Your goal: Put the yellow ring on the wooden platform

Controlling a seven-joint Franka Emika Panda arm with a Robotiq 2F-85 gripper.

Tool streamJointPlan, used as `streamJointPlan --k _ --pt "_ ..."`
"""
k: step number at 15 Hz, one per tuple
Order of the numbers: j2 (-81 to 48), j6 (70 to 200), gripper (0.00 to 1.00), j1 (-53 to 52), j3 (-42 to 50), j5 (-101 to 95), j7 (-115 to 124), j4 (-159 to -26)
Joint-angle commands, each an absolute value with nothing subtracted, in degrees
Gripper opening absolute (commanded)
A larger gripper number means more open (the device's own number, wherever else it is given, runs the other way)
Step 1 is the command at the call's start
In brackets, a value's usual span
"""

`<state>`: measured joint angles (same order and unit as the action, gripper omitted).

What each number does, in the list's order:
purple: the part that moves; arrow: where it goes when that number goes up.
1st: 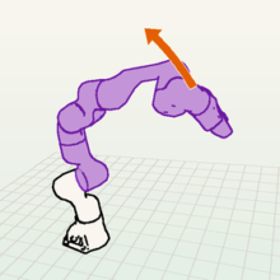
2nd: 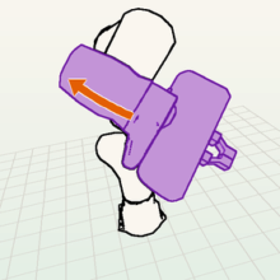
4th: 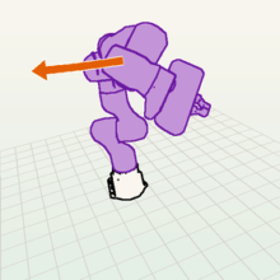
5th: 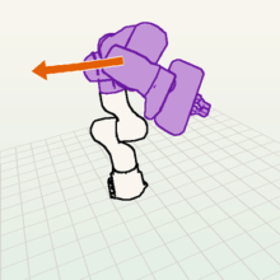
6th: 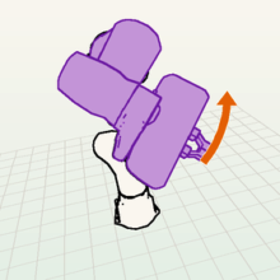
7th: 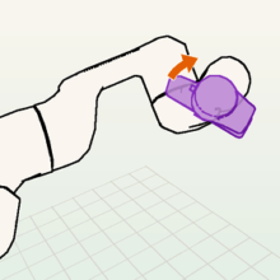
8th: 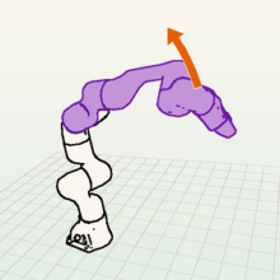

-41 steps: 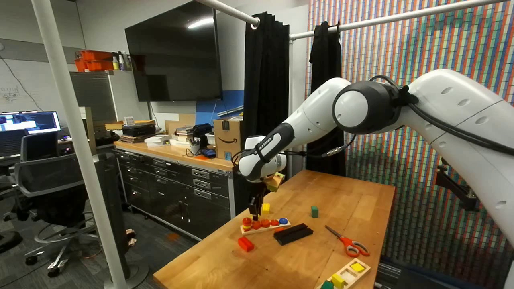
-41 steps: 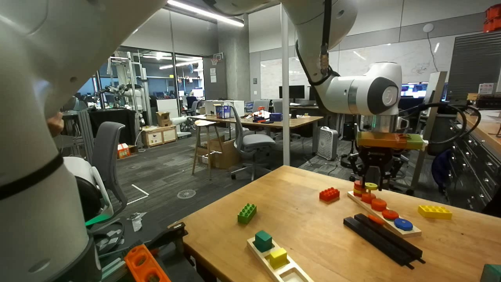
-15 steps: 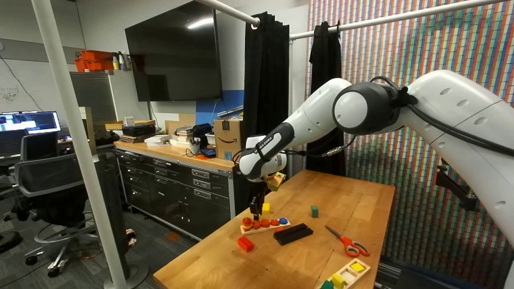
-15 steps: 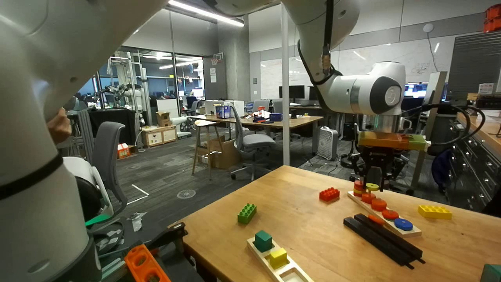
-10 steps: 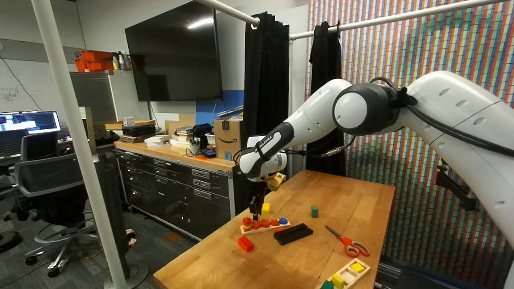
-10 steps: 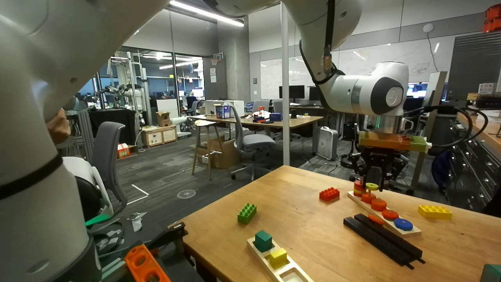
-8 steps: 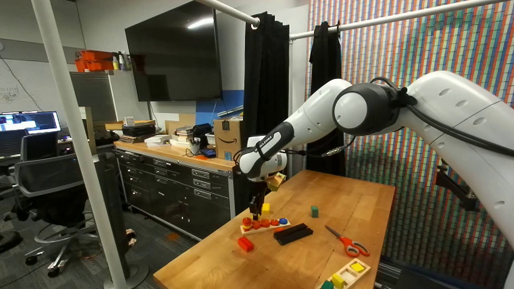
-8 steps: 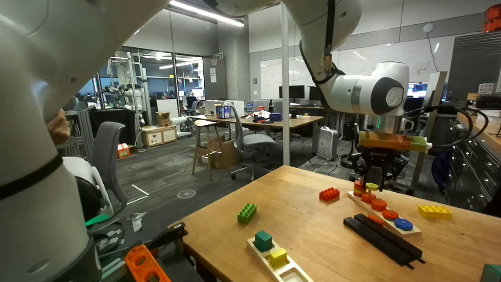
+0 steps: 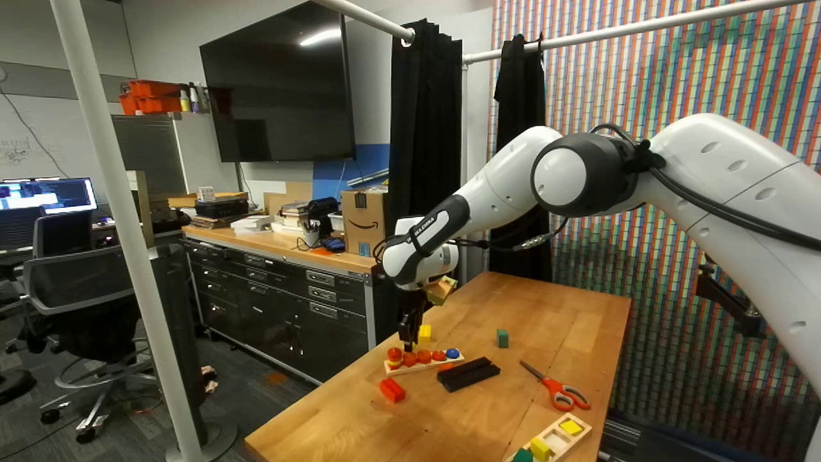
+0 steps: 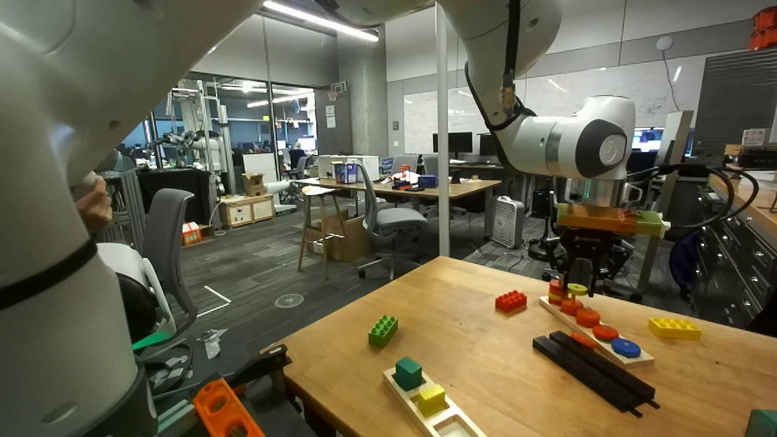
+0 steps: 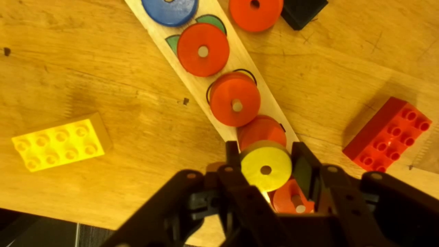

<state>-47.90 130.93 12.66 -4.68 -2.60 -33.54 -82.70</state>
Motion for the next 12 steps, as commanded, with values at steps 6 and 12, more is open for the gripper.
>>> streamJointPlan --k 6,12 --pt "-50.64 129.48 0.22 12.9 -3.85 -2.18 -33.25 -80.27" --pt "-50.38 129.16 0.22 12.97 -3.49 -2.25 -32.7 -80.44"
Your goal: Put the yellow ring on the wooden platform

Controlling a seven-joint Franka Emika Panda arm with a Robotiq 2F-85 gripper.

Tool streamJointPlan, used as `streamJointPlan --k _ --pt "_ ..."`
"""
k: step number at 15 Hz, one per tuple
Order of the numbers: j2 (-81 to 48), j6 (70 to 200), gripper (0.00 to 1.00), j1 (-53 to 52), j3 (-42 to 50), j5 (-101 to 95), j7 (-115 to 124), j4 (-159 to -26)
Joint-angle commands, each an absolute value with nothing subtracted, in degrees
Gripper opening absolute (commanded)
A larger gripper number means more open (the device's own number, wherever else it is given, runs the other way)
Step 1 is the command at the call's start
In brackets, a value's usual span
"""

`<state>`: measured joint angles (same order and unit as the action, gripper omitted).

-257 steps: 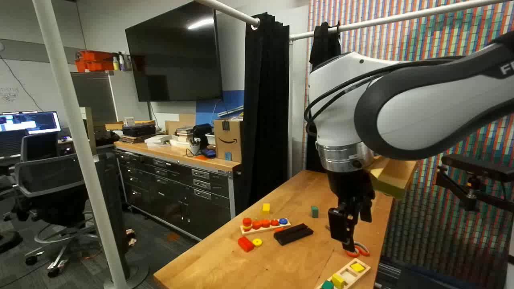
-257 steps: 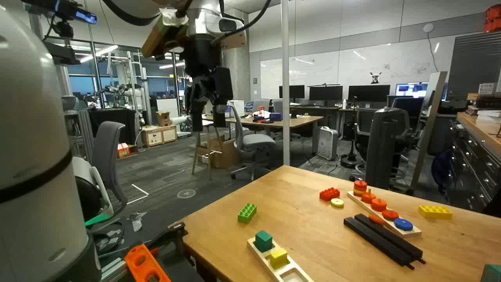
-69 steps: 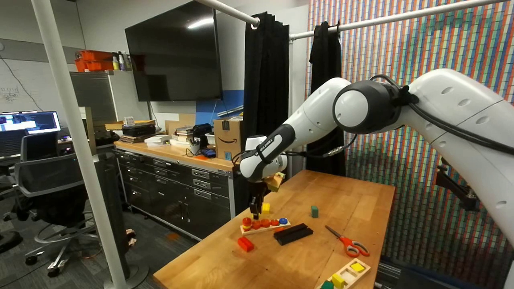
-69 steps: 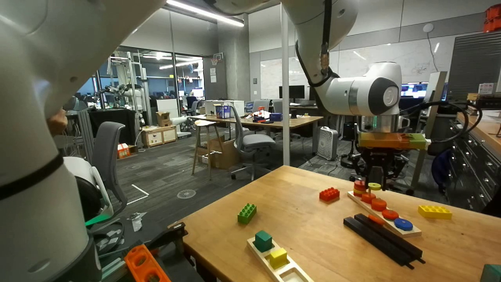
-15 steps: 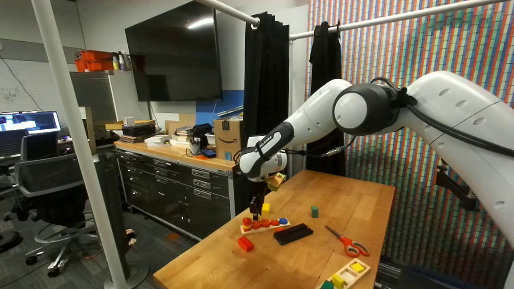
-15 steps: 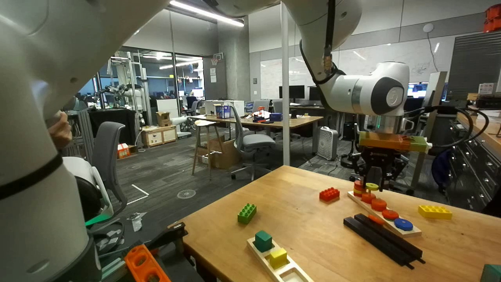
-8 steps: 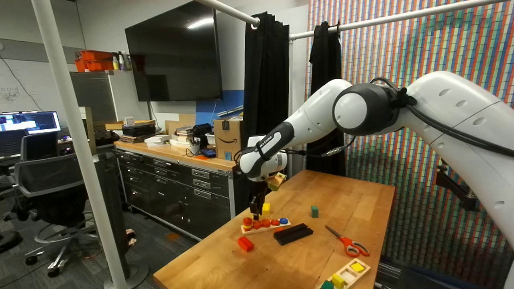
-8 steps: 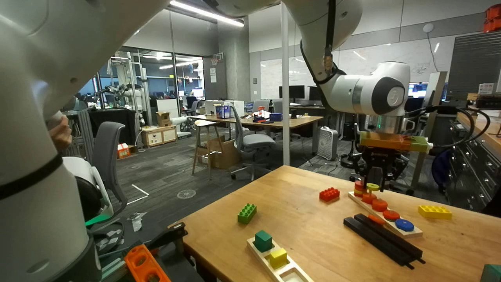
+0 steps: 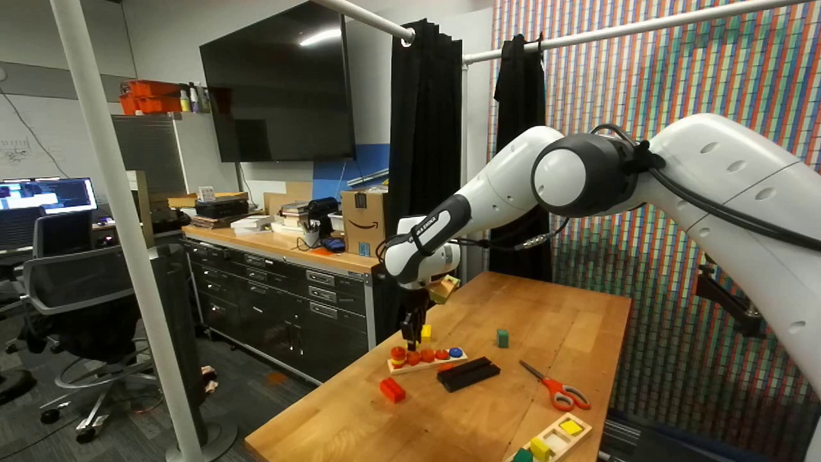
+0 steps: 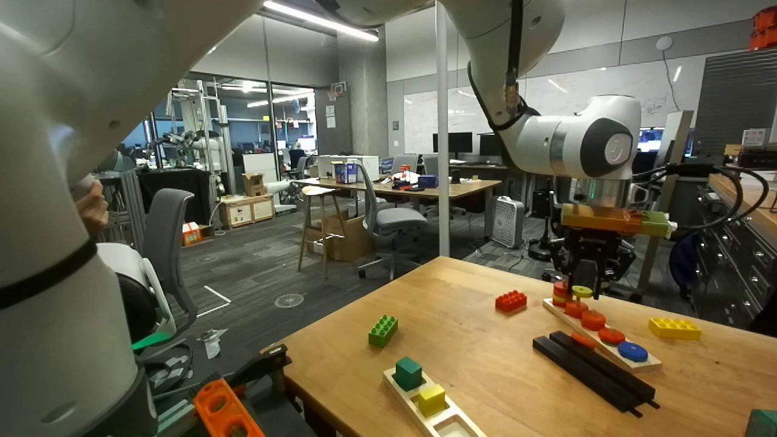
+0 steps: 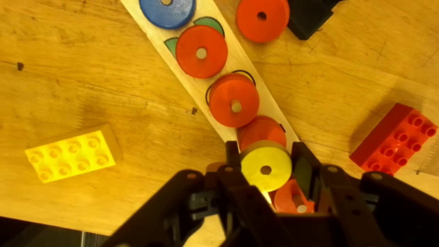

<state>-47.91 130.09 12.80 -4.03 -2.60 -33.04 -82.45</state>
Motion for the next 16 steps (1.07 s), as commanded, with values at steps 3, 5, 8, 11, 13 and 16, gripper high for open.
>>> streamJointPlan --k 3,5,8,11,13,16 --pt "-50.23 129.17 0.22 12.97 -3.29 -2.34 -32.36 -80.56" --pt "-50.1 129.26 0.22 12.95 -3.17 -2.39 -32.23 -80.61" --pt "-49.92 129.34 0.22 12.88 -3.04 -2.45 -31.97 -80.77" --pt "-49.59 129.5 0.22 12.84 -3.05 -2.43 -31.65 -81.2" --pt "-49.32 129.64 0.22 12.8 -3.14 -2.4 -31.53 -81.51" --pt "-49.1 129.66 0.22 12.69 -3.08 -2.48 -31.21 -81.7"
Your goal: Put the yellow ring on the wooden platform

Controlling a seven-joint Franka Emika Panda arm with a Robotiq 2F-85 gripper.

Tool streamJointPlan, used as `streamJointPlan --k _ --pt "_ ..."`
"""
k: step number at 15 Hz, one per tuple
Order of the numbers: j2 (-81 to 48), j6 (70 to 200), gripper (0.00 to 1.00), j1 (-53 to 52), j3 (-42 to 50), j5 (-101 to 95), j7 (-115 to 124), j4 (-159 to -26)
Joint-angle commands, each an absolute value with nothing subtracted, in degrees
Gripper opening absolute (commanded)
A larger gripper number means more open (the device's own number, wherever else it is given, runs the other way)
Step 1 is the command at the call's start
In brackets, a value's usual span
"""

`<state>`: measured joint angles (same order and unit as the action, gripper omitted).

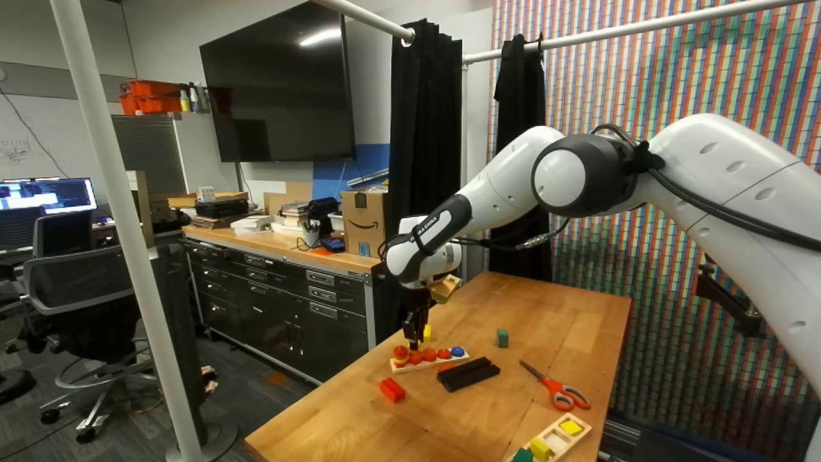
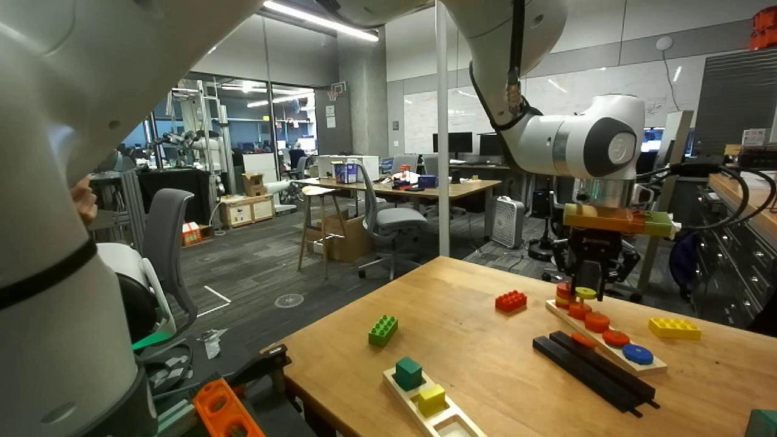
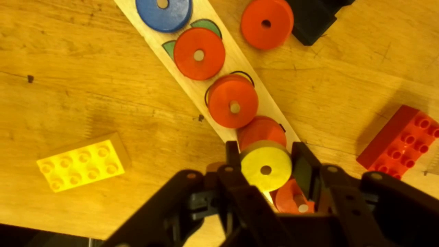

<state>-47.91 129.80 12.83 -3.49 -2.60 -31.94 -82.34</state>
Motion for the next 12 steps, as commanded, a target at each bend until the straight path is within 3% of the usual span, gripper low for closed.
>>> streamJointPlan --k 1,12 --pt "-49.08 129.59 0.22 12.68 -3.06 -2.49 -31.09 -81.69" --pt "-48.48 128.43 0.22 12.49 -2.97 -2.48 -28.99 -81.68"
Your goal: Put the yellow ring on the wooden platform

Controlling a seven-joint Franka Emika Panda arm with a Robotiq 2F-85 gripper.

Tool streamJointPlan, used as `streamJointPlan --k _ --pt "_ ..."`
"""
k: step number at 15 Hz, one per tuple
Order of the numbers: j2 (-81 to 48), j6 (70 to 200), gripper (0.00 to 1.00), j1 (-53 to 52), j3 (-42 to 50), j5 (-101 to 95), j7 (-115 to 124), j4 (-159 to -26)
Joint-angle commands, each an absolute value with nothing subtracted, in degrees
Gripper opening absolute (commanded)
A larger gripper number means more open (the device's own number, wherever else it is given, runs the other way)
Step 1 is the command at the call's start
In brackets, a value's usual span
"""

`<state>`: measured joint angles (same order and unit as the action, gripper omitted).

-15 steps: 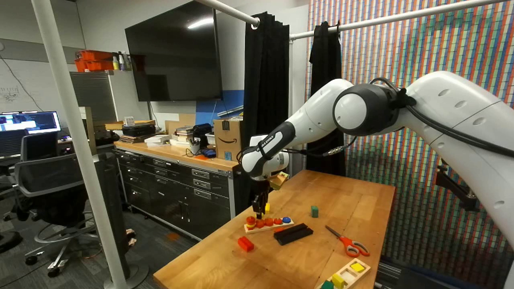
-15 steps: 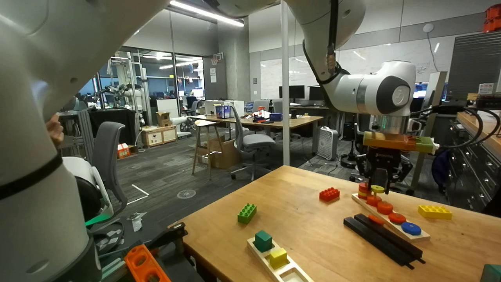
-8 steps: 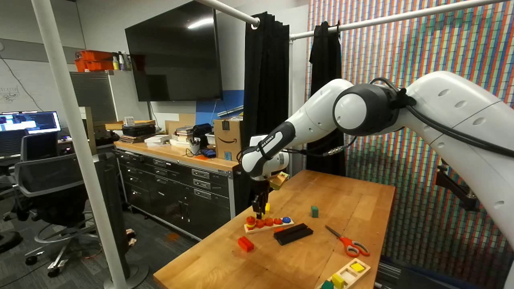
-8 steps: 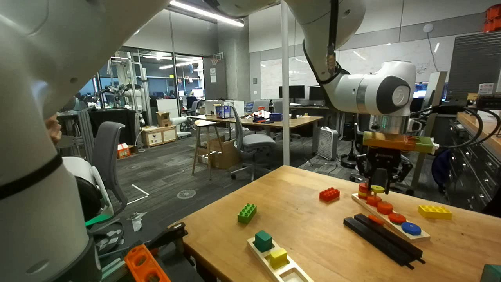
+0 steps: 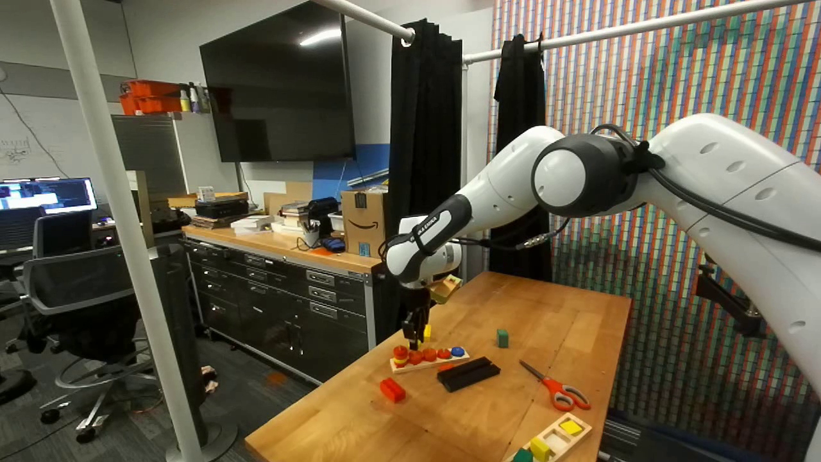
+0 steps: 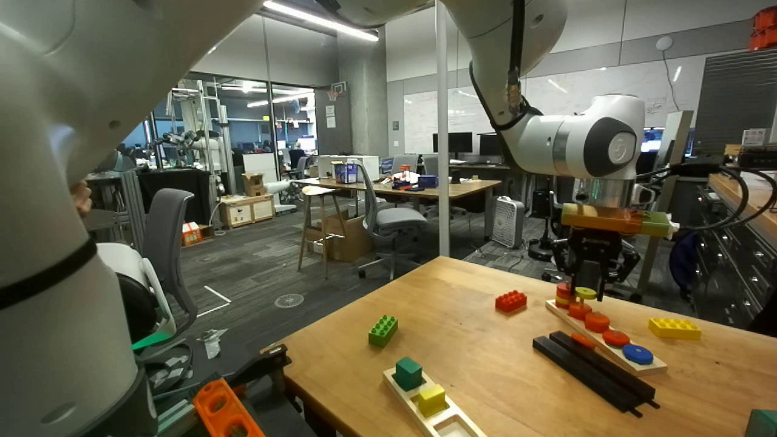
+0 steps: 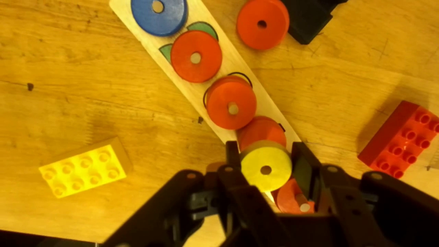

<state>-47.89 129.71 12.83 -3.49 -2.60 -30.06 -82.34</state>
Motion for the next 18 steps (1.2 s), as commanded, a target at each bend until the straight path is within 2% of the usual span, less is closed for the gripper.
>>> streamJointPlan --k 1,18 --pt "-48.38 128.45 0.22 12.4 -2.94 -2.54 -28.8 -81.74" --pt "-47.6 127.86 0.22 12.38 -3.5 -2.14 -28.35 -82.75"
